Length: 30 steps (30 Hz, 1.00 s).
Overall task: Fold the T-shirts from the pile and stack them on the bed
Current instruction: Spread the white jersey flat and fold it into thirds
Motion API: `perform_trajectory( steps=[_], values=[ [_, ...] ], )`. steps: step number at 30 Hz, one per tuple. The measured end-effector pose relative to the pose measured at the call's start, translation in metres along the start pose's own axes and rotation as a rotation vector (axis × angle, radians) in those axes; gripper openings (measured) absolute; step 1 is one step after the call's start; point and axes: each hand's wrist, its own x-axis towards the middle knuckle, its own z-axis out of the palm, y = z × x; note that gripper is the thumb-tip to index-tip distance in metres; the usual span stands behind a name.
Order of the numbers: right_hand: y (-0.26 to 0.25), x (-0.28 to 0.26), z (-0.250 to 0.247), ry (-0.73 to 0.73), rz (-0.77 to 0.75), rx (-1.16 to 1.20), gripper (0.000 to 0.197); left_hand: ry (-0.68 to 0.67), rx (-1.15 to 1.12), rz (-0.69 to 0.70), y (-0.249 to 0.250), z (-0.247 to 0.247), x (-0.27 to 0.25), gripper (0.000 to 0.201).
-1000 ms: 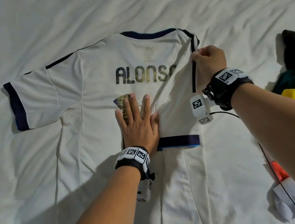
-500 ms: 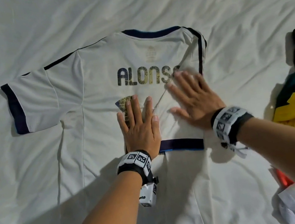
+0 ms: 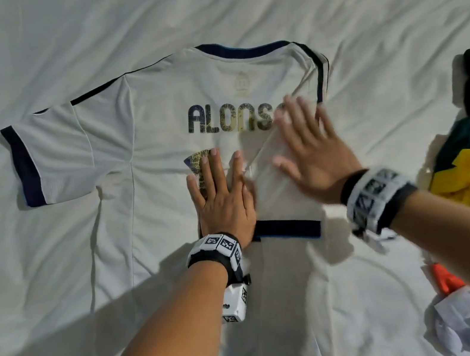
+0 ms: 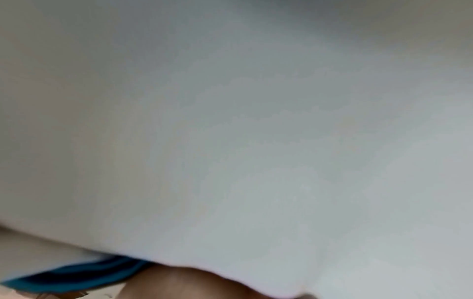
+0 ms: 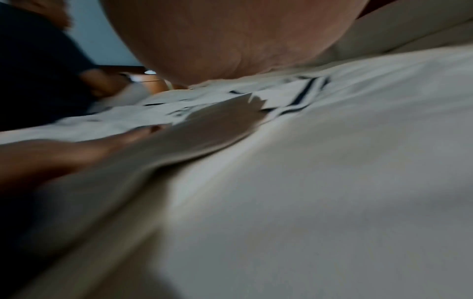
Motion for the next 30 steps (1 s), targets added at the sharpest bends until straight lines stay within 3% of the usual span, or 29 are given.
perform_trajectory(
  steps=[2,4,11,13,16,20,23,25,30],
  values=[
    [-0.024,-0.029,0.025,-0.077,-0.138,-0.036,0.077,-0.003,0.01,0.002,0.0,0.0,0.0,0.063],
    [-0.022,-0.037,0.041,-0.115,-0.155,-0.065,0.075,-0.005,-0.009,-0.002,0.001,0.0,0.001,0.061],
    [-0.016,-0.008,0.024,-0.024,0.292,0.095,0.079,-0.072,-0.084,0.008,0.002,-0.016,0.001,0.06],
    [-0.034,-0.009,0.01,0.03,0.291,0.111,0.08,-0.059,-0.227,0.035,-0.002,-0.031,-0.001,0.06],
    [-0.07,-0.003,-0.009,0.076,0.216,0.163,0.077,0.108,-0.43,0.012,-0.026,-0.056,-0.016,0.056],
    [-0.12,0.029,-0.016,0.053,0.107,0.185,0.071,0.207,-0.311,-0.255,-0.085,-0.075,-0.04,0.047],
    [-0.155,0.066,-0.021,0.056,0.025,0.164,0.063,0.139,-0.216,-0.558,-0.125,-0.087,-0.039,0.058],
    [-0.177,0.094,-0.027,0.093,-0.01,0.137,0.057,0.061,-0.207,-0.682,-0.145,-0.093,-0.032,0.059],
    [-0.219,0.158,-0.038,0.11,0.019,0.243,0.045,-0.03,-0.309,-0.679,-0.166,-0.085,-0.013,0.062]
  ],
)
